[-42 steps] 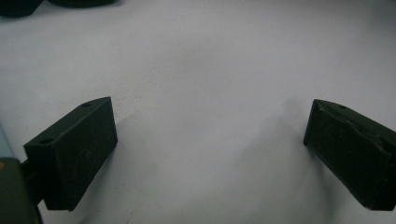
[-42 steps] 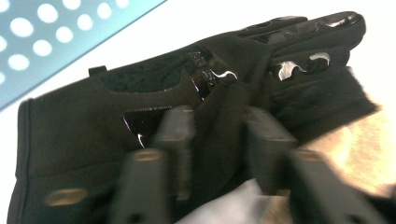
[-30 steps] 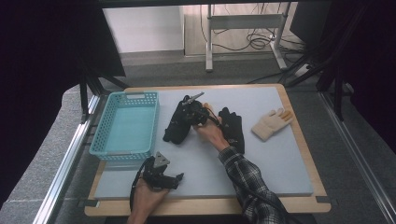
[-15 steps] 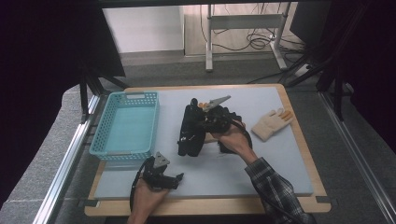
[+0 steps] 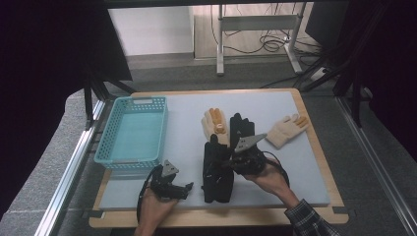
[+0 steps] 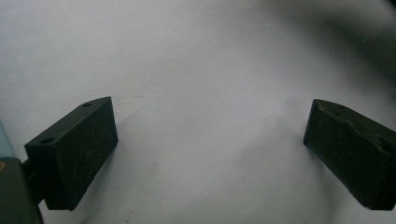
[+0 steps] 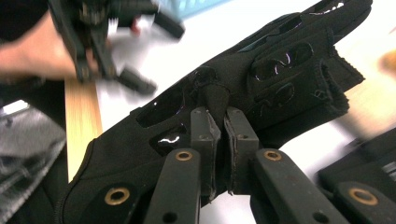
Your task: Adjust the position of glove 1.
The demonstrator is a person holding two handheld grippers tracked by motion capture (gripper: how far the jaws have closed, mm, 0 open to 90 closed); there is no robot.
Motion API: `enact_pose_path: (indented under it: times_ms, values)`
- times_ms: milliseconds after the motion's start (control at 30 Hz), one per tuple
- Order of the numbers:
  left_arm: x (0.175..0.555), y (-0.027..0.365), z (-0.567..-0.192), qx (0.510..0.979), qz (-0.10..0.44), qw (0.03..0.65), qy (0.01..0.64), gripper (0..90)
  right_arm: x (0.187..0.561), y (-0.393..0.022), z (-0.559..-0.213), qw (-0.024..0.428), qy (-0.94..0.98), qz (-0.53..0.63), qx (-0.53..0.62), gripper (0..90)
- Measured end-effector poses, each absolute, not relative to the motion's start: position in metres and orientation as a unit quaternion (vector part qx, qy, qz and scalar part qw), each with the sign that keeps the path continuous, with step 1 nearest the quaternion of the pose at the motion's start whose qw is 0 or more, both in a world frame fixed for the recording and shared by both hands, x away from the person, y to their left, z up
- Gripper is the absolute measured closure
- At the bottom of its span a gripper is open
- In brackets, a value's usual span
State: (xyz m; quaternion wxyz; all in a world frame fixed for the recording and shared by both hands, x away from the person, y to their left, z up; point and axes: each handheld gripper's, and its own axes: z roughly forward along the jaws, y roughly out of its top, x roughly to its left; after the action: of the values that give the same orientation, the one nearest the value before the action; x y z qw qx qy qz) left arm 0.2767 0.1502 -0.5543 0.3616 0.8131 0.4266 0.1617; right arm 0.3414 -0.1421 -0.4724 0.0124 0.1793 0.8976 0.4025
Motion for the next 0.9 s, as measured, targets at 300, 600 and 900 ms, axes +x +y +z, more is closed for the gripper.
enact_pose_path:
  times_ms: [300, 600, 900]
  values:
    - [0.277, 0.150, -0.554, 0.814, 0.161, 0.360, 0.426, 3.1, 0.347, -0.144, -0.504, 0.033, 0.893, 0.403, 0.198, 69.1]
    - [0.277, 0.150, -0.554, 0.814, 0.161, 0.360, 0.426, 3.2, 0.369, -0.175, -0.489, 0.079, 0.872, 0.406, 0.262, 52.4]
    - [0.277, 0.150, -0.554, 0.814, 0.161, 0.361, 0.426, 3.2, 0.401, -0.194, -0.485, 0.130, 0.858, 0.390, 0.307, 64.7]
